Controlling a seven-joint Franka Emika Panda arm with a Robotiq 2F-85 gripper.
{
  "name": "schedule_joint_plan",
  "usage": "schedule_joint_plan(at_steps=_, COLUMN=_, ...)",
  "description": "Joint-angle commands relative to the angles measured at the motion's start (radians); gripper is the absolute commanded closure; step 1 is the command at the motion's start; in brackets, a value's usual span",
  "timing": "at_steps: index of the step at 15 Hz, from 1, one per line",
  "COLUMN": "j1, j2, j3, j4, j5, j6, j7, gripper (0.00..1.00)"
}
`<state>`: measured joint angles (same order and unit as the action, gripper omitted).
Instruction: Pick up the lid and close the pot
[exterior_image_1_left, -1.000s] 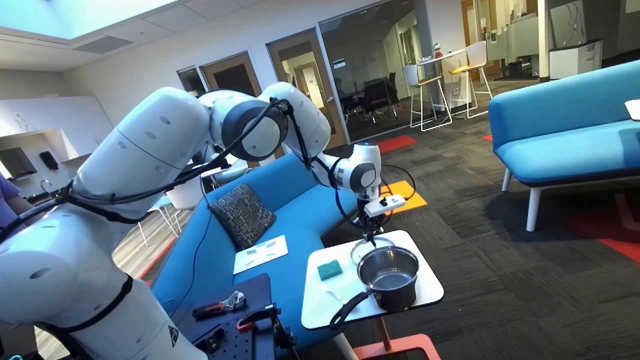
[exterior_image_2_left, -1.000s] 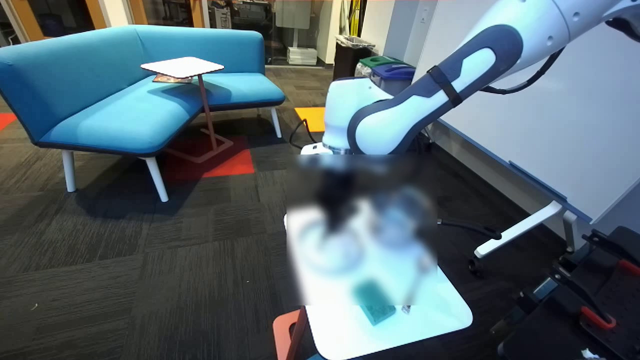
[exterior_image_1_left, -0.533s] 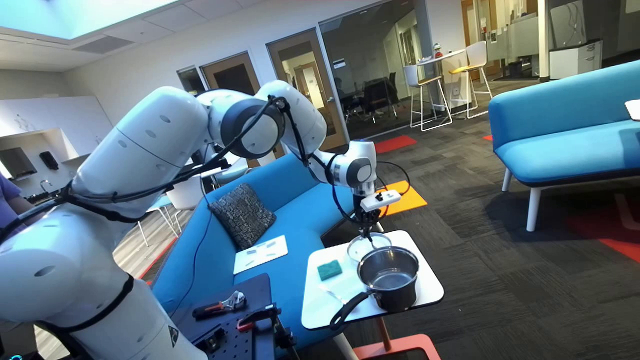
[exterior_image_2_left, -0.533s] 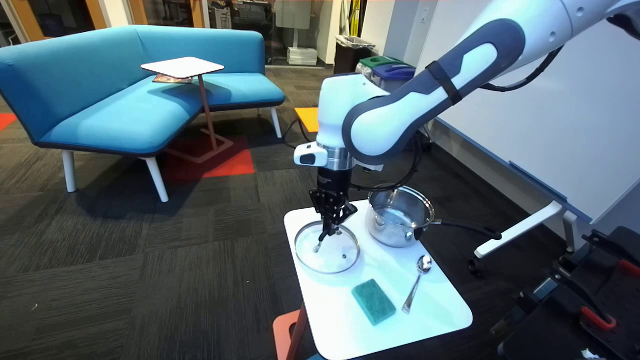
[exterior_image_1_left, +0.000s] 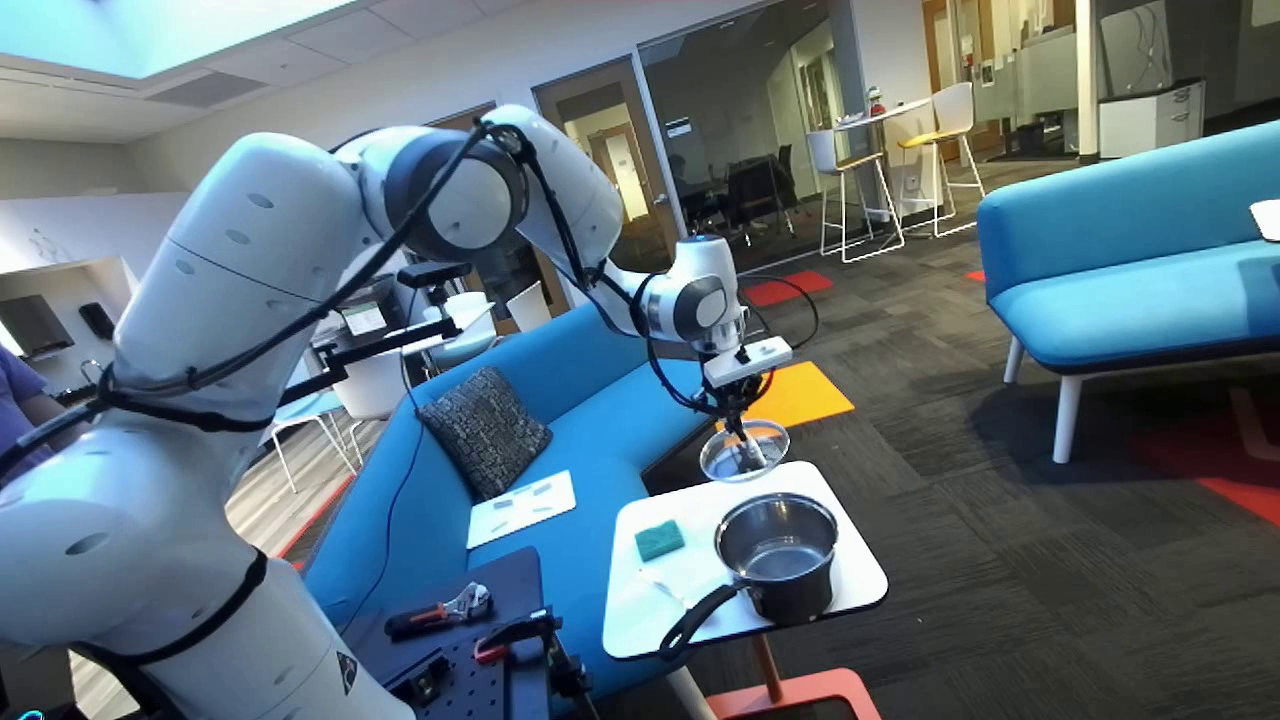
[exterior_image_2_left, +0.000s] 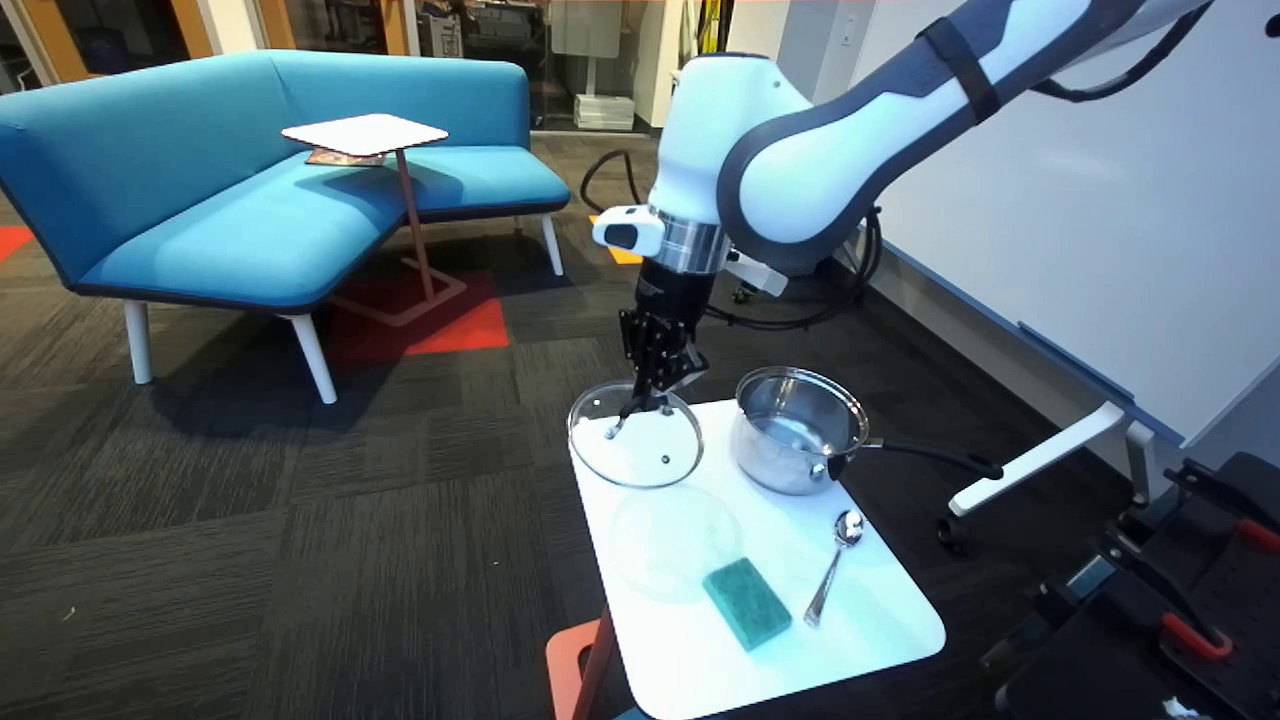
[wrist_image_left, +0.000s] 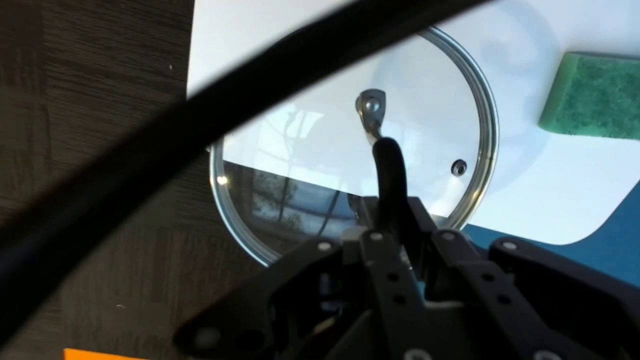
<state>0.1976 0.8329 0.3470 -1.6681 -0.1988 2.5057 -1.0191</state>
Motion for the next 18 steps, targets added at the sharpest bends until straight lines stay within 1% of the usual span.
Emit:
schedule_joint_plan(at_steps=1, j1=-0.034, j2=-0.193, j3=-0.019, j4=-0.211, j5=0.037, j6=0.092, j7=0.121, gripper=0.96)
schedule_joint_plan(at_steps=6, j1=-0.107, j2=-0.346, j3=-0.016, j4=-0.380, j5=0.092, j6=0.121, j7=0.228, gripper=0.96)
schedule_joint_plan(at_steps=9, j1=-0.142, j2=-0.415, j3=-0.040, j4=-0.456, j5=0.140, j6=0.125, j7=0.299, gripper=0.96)
schedule_joint_plan(at_steps=14, j1=-0.175, j2=-0.460, j3=-0.106, j4=-0.518, j5=0.169, j6=0.113, j7=0.418, gripper=0.96)
schedule_joint_plan(at_steps=18, j1=-0.203, j2=-0.443, j3=-0.124, j4=-0.536, j5=0.177, j6=0.122, j7=0.458, gripper=0.96)
